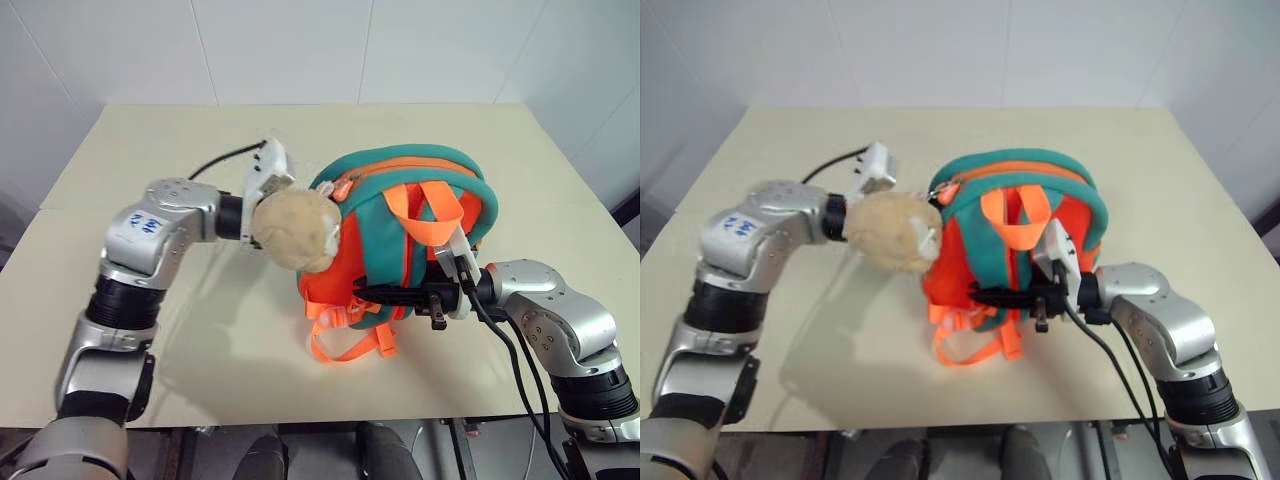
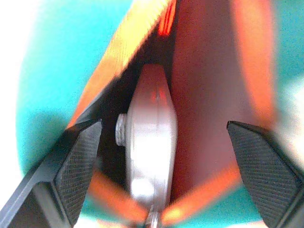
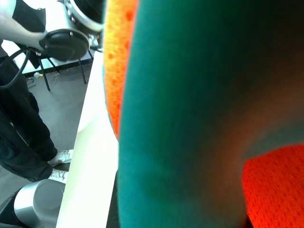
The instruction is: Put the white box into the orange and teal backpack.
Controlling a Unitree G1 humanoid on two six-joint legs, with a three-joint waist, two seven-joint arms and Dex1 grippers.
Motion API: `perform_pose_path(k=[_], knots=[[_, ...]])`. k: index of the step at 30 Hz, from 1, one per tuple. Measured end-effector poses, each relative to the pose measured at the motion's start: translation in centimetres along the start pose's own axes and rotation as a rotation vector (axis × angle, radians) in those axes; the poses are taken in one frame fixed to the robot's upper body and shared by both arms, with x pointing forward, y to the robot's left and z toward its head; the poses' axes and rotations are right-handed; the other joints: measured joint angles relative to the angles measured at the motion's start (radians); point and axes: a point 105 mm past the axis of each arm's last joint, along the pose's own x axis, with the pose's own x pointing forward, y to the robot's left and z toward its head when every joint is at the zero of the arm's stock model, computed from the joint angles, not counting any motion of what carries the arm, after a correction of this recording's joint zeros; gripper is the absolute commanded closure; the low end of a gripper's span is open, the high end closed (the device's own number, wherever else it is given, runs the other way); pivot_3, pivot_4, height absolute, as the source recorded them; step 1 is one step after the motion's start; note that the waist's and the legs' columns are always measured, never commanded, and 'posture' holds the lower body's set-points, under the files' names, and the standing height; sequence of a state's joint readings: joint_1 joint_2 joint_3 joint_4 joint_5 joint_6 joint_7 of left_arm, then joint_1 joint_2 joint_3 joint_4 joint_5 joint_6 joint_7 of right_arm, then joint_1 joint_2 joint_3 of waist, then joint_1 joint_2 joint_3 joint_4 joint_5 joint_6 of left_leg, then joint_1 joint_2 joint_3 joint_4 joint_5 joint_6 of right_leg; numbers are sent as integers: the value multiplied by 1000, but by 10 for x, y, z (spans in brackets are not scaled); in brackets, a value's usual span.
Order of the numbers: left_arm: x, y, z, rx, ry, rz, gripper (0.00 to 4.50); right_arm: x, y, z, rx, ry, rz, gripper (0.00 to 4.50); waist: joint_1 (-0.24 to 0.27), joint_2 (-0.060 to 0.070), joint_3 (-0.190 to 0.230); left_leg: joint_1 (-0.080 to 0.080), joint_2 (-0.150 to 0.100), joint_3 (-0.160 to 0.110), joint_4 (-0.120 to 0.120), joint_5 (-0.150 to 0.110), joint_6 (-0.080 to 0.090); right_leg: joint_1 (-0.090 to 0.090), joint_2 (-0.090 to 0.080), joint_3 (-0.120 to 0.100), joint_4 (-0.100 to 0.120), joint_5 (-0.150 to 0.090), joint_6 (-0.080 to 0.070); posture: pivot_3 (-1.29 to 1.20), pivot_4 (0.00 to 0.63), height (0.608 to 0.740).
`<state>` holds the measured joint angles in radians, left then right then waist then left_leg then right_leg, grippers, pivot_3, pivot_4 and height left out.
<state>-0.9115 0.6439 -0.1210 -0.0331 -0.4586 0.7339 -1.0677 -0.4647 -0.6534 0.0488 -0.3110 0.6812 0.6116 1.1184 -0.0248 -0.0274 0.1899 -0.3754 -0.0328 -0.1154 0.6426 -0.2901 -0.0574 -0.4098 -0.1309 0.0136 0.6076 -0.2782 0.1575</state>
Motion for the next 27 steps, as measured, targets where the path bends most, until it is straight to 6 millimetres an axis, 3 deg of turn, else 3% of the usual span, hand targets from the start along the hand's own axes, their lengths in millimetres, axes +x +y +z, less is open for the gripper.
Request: perform_pose_path(k=[7, 16, 22, 27], knots=[[-31, 3, 14, 114, -71, 27, 0, 0, -1, 0, -4, 1, -1, 3868, 2, 0, 0, 0, 0, 0, 0, 0, 0, 0, 0, 0, -1, 0, 0, 0, 150, 740], [-95, -13, 15, 58, -127, 87, 0, 2, -3, 0, -5, -3, -2, 3868, -2, 0, 0, 0, 1, 0, 0, -4, 6, 0, 0, 0, 0, 0, 0, 0, 150, 740], [-85, -34, 21, 52, -179, 44, 0, 7, -7, 0, -8, -15, 1, 3868, 11, 0, 0, 1, 0, 0, 2, -5, 7, 1, 0, 0, -1, 0, 0, 0, 150, 740], [-65, -29, 7, 12, -197, 55, 0, 9, -11, 2, -5, -22, 7, 3868, 17, 0, 0, 2, 1, 0, 3, -4, 7, 1, 1, 1, 0, 1, -1, 0, 150, 740]])
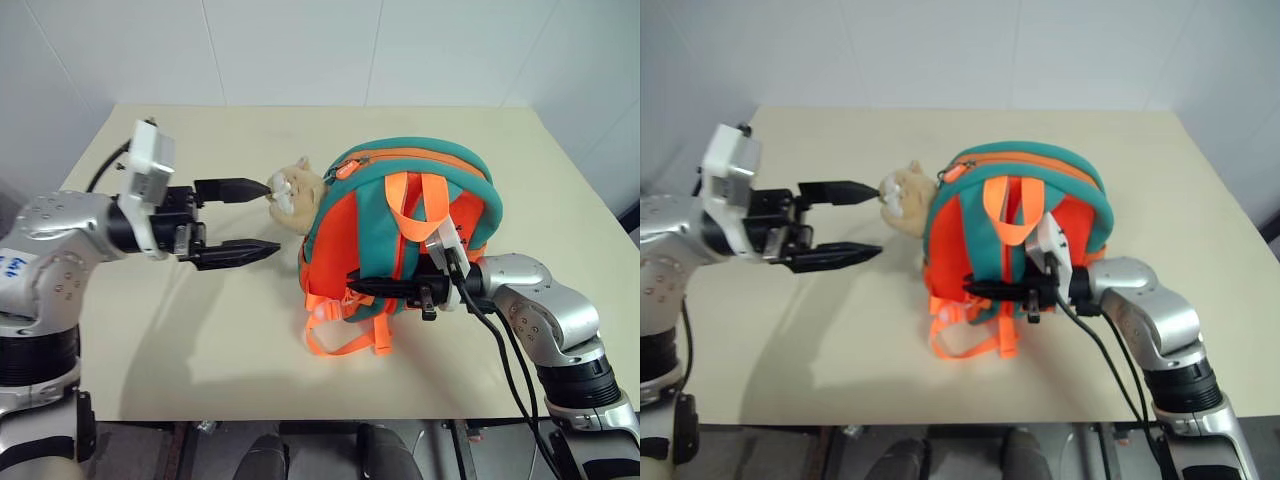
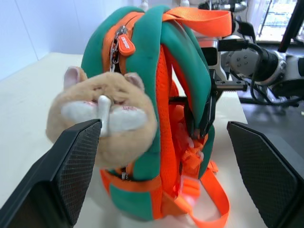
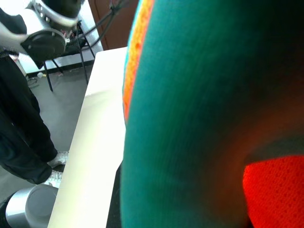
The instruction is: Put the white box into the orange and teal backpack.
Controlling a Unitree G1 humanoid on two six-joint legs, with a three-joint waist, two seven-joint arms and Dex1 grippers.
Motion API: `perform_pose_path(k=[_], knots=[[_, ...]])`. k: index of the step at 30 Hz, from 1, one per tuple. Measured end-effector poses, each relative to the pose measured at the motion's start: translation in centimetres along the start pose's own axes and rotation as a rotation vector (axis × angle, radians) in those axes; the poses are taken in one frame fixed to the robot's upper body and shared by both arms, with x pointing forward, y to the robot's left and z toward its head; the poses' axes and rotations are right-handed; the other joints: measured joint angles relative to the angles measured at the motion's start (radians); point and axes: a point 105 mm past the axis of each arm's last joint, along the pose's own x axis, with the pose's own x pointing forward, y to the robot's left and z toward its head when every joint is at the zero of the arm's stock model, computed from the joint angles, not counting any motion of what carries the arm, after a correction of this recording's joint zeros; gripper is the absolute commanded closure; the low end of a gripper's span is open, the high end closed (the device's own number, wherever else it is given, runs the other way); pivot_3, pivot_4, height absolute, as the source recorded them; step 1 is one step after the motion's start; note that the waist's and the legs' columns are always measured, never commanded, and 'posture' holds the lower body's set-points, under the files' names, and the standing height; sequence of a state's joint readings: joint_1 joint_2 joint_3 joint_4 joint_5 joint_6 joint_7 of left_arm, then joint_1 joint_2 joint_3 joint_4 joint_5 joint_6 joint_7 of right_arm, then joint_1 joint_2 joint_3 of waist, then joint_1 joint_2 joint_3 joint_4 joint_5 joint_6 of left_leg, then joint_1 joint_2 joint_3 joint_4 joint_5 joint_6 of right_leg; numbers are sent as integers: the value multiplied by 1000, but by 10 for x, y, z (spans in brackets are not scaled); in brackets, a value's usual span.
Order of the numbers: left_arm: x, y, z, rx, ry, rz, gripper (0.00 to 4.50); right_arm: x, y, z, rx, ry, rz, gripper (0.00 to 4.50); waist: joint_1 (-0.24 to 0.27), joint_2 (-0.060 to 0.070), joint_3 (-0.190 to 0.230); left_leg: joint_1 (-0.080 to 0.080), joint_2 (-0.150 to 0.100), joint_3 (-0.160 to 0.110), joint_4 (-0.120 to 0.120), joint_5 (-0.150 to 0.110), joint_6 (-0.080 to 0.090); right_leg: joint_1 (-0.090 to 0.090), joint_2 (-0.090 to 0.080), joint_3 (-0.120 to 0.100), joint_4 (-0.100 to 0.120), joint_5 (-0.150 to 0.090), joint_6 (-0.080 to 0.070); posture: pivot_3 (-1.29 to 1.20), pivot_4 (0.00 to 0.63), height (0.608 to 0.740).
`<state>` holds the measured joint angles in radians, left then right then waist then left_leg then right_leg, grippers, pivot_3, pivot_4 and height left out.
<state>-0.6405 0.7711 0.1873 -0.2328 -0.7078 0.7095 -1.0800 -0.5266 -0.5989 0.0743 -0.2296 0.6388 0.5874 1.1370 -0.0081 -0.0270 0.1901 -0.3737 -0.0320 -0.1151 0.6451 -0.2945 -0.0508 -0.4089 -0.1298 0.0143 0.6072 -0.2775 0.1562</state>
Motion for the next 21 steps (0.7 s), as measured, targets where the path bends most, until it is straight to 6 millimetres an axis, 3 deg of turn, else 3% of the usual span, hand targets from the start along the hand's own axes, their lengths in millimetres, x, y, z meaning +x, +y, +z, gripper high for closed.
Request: perform_pose_path(k=[4, 6, 12, 15, 20, 21], knots=[[2, 35, -5, 18, -69, 154, 0, 1, -1, 0, -2, 0, 7, 3868, 5, 0, 0, 0, 1, 0, 0, 0, 0, 0, 1, 0, 0, 0, -1, 0, 150, 740], [0, 44, -5, 29, -67, 190, 0, 1, -2, 1, -5, 0, 10, 3868, 2, 0, 0, 0, 0, 1, 0, 0, 0, 0, 0, 0, -1, 0, 0, 0, 150, 740], [17, 51, -17, 5, -67, 140, 0, 3, -3, 1, -15, -7, 10, 3868, 5, 0, 0, -2, 0, 2, 0, 1, -3, -1, 0, 0, 0, 1, 1, 0, 150, 740], [23, 55, -12, 19, -92, 122, 0, 3, -3, 1, -14, -8, 9, 3868, 4, 0, 0, -2, 0, 2, 0, 1, -2, -1, 0, 0, 0, 1, 1, 0, 150, 740], [40, 45, -17, 5, -98, 28, 0, 4, -3, 1, -12, -8, 9, 3868, 4, 0, 0, -2, 0, 2, 0, 1, -2, -1, 0, 0, 0, 1, 1, 0, 150, 740], [43, 44, -19, 4, -88, 16, 180, 4, -3, 0, -13, -7, 9, 3868, 4, 0, 0, -2, 0, 2, 0, 1, -2, -1, 0, 0, 0, 1, 1, 0, 150, 740]])
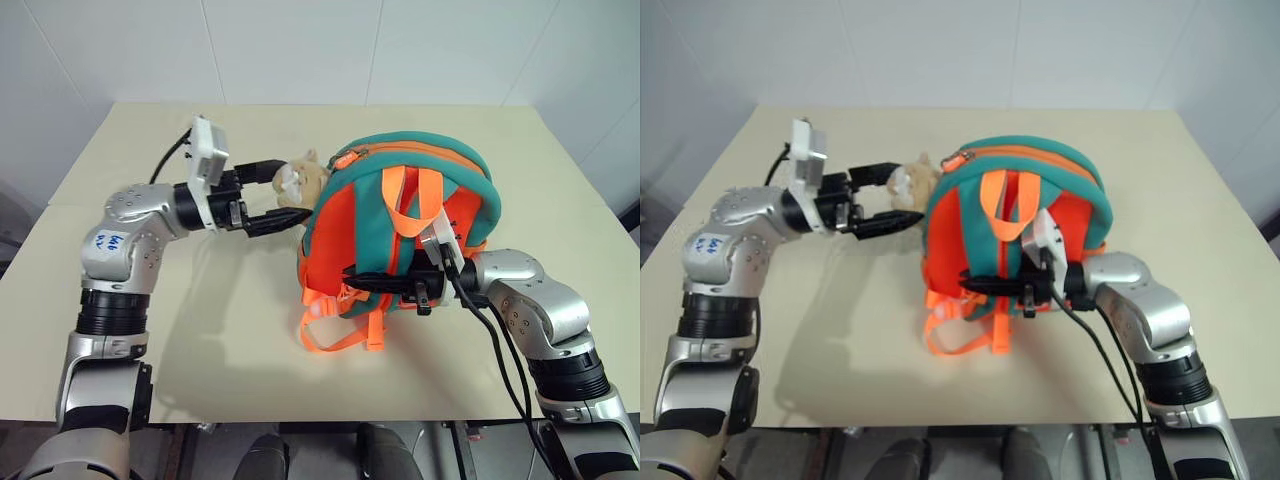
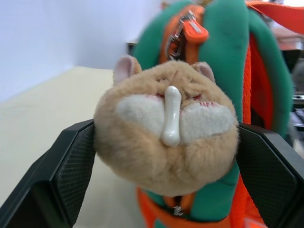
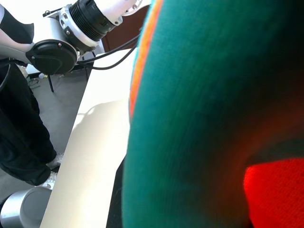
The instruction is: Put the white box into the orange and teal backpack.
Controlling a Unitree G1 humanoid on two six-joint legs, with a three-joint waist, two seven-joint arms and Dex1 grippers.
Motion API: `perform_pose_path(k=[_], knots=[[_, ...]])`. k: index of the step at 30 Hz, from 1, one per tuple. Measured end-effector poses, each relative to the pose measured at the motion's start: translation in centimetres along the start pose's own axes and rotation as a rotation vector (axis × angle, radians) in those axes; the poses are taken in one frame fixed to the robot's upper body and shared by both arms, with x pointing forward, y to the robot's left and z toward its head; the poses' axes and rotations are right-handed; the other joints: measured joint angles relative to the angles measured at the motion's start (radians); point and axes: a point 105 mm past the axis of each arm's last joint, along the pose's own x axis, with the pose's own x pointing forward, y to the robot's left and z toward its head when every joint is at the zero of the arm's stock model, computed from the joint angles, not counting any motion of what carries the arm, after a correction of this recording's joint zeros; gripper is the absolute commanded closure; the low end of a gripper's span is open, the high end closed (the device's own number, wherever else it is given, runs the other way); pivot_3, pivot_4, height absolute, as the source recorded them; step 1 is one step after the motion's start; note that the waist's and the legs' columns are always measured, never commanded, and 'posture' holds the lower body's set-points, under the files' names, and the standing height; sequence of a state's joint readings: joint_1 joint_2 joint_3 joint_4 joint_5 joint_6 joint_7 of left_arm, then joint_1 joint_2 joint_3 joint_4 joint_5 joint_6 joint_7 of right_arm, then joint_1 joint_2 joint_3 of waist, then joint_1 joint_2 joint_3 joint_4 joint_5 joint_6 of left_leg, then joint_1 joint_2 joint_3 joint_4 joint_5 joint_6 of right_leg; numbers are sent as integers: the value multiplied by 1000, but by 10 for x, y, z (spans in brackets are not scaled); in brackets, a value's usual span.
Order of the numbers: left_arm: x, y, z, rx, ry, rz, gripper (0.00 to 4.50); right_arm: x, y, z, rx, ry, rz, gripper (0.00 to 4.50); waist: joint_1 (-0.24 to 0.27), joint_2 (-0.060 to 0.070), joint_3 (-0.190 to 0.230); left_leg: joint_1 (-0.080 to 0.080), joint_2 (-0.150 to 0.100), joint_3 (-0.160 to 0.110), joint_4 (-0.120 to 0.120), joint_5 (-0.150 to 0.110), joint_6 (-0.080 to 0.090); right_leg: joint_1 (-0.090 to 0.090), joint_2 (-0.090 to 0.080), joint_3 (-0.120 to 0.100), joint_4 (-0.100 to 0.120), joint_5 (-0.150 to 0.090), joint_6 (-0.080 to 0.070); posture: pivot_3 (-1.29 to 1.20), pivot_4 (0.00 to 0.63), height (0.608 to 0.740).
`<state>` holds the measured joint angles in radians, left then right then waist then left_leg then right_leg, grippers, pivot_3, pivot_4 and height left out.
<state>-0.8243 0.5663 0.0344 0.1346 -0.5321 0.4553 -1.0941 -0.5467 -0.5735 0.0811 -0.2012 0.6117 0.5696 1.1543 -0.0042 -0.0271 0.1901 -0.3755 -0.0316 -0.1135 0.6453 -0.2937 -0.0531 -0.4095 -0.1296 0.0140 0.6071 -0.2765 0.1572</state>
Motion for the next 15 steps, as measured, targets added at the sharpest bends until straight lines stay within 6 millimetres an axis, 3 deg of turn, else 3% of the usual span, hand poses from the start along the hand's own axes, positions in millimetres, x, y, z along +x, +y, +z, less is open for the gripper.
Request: perform_pose_path(k=[10, 15], knots=[[8, -1, -13, 9, 86, -2, 2846, 0, 0, 0, 0, 0, -2, 3868, 1, 0, 0, 0, 0, 0, 0, 0, 1, 0, 0, 0, 0, 0, 0, 0, 150, 740], [8, -1, -7, 26, 105, 3, 3437, 1, 0, 0, -1, -2, -2, 3868, 0, 0, 0, 0, 0, 0, 0, 0, 1, 0, 0, 0, 0, 0, 0, 0, 150, 740]])
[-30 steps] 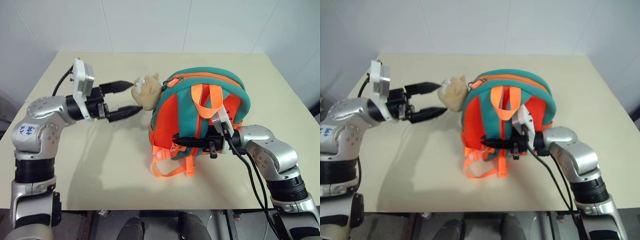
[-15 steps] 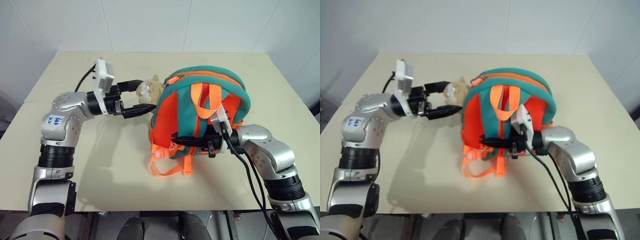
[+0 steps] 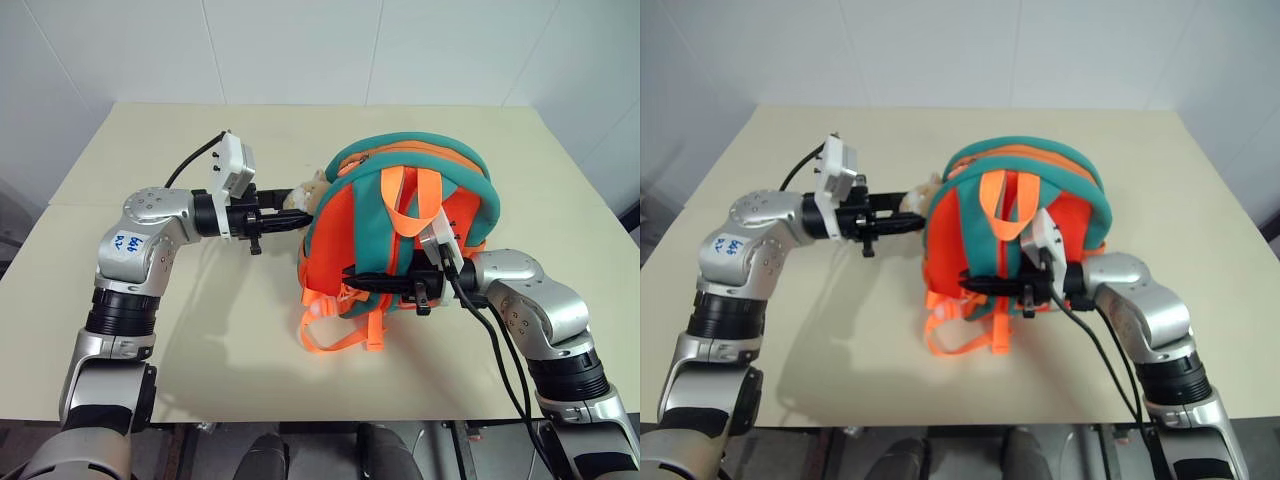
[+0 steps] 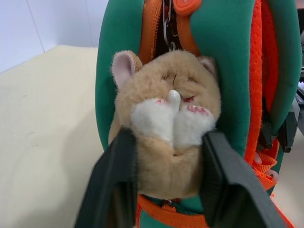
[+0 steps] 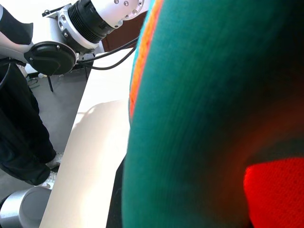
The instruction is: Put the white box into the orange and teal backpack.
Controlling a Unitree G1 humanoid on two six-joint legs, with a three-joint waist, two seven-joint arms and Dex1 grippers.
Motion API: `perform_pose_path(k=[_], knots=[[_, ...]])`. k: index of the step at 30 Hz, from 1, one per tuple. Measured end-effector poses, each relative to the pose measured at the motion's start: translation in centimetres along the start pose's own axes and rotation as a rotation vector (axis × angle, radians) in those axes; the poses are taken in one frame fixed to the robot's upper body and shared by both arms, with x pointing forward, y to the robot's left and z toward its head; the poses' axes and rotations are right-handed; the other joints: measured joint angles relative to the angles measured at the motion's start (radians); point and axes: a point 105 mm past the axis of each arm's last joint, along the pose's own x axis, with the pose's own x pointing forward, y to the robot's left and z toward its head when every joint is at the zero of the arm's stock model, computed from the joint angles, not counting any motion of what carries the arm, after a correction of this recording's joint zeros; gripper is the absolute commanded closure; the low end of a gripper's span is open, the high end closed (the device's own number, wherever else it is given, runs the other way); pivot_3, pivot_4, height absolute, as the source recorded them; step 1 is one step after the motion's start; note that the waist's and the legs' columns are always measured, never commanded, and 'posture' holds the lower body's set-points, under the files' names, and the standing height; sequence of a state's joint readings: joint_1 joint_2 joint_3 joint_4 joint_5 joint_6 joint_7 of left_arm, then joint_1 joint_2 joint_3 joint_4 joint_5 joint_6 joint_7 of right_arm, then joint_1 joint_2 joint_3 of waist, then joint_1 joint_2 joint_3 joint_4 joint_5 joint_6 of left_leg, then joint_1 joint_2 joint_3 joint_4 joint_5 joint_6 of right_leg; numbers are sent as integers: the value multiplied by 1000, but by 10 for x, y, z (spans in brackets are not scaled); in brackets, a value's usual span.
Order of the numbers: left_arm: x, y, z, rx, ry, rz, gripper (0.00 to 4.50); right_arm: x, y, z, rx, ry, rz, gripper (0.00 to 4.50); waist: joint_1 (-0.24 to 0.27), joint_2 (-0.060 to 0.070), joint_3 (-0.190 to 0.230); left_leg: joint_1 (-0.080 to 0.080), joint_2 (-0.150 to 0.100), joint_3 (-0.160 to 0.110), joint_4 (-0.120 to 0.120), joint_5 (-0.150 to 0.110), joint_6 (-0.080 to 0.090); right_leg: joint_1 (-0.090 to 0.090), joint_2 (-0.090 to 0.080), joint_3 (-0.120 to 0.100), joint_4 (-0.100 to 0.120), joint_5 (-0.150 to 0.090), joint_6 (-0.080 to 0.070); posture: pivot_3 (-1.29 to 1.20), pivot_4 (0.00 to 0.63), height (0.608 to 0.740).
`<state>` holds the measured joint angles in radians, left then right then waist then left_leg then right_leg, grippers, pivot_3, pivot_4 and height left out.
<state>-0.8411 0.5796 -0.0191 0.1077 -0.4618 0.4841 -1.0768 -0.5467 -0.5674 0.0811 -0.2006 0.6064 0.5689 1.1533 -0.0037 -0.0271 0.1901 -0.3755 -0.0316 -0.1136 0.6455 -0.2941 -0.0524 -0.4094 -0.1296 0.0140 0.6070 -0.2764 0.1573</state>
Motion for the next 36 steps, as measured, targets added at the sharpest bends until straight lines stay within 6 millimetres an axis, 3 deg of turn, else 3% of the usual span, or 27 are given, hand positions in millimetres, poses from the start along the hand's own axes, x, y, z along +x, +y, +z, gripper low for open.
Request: perform_pose_path(k=[4, 10, 22, 31, 36], knots=[[-5, 5, 15, 56, 26, 13, 3468, 0, 0, 0, 0, -2, 1, 3868, -1, 0, 0, 0, 0, 0, 0, 0, 0, 0, 0, 0, 0, 0, 0, 0, 150, 740], [-21, 16, 54, 194, 56, 40, 3483, 1, 0, 0, 0, -4, 1, 3868, -2, 0, 0, 0, 0, 0, -1, 0, 0, 0, 0, 0, -1, 0, 0, 0, 150, 740], [-60, 15, 58, 216, 202, 59, 3483, 1, 0, -3, 8, -4, -7, 3868, -12, 0, 0, 0, 0, 0, -2, -1, 1, -1, 0, 0, -1, 0, 0, 0, 150, 740], [-87, 9, 43, 146, 334, 22, 3483, 0, 1, -6, 19, -3, -13, 3868, -28, 1, 1, 0, 1, 0, -2, -2, 3, -1, 1, 0, 0, 0, 0, 0, 150, 740], [-91, 8, 37, 113, 354, 0, 3483, 1, 1, -6, 19, -3, -13, 3868, -25, 1, 1, 0, 1, 0, -2, -2, 4, -1, 1, 0, 0, 0, 0, 0, 150, 740]])
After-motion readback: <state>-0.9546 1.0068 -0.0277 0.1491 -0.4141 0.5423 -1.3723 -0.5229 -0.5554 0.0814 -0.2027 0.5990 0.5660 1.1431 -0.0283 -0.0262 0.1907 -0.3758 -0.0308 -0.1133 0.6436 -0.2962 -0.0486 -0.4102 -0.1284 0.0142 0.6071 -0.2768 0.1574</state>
